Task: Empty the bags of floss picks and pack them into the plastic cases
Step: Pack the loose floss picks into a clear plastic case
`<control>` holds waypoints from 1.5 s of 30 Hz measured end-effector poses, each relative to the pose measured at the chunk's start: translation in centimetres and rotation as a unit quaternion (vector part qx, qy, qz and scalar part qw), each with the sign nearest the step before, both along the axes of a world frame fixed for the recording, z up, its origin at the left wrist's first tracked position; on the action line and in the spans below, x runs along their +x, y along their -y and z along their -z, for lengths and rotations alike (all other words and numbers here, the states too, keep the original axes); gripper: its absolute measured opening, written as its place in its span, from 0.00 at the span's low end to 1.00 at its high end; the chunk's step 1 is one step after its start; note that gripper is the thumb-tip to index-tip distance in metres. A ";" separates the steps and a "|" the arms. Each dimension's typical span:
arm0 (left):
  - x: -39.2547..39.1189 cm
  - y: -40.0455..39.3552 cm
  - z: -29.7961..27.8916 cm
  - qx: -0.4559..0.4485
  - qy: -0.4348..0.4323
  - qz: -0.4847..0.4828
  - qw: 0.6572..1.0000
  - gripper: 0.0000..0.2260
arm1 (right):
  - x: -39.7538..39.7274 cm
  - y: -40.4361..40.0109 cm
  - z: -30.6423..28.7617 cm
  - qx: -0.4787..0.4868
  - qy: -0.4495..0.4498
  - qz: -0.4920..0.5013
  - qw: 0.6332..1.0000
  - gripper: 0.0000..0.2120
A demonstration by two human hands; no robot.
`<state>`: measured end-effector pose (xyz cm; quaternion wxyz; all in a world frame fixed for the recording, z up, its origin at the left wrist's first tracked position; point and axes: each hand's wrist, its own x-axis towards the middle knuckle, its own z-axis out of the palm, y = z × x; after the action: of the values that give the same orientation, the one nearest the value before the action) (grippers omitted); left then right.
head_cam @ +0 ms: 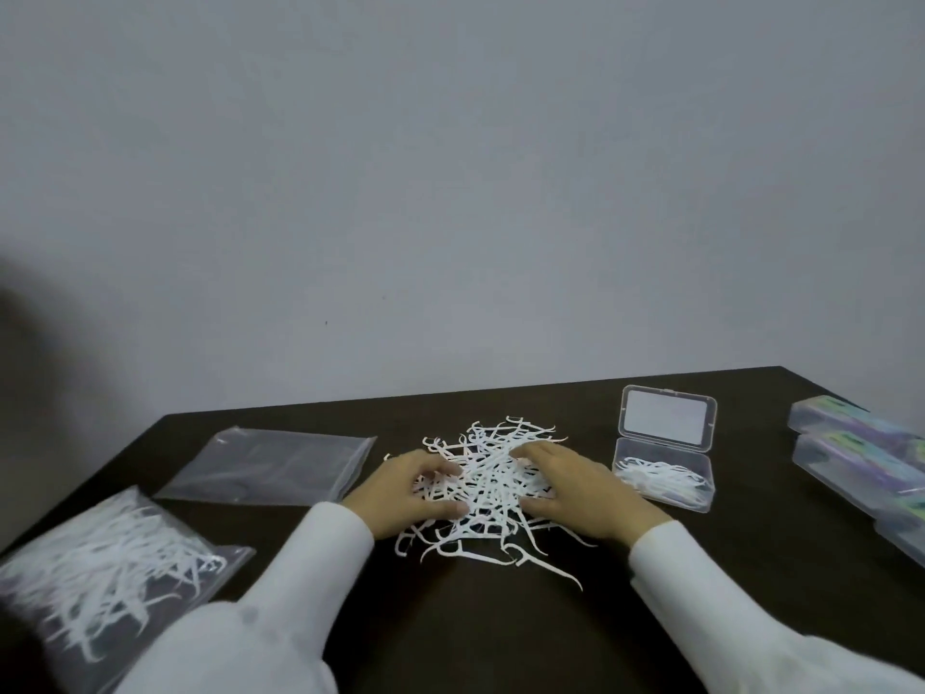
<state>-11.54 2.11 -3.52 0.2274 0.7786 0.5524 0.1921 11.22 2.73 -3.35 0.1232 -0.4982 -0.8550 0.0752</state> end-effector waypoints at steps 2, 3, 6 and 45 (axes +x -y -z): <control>0.0 0.2 0.0 -0.005 -0.002 0.002 1.000 0.23 | -0.5 -0.3 0.1 0.023 0.013 0.010 1.000 0.24; 0.0 0.3 0.1 -0.010 -0.003 0.004 1.000 0.24 | -0.7 -0.4 0.2 0.040 0.015 0.010 0.999 0.22; -0.1 0.3 0.3 -0.001 0.014 0.006 1.000 0.21 | -1.1 -0.7 0.1 0.066 -0.003 0.007 0.998 0.13; 3.4 0.5 -1.3 0.156 0.134 -0.112 0.972 0.08 | 4.9 -0.7 -0.9 0.074 -0.284 0.088 0.952 0.05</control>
<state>-8.17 1.58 -2.18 0.1523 0.7046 0.5639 0.4029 16.16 3.40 -2.49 0.4033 -0.5187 -0.7408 0.1394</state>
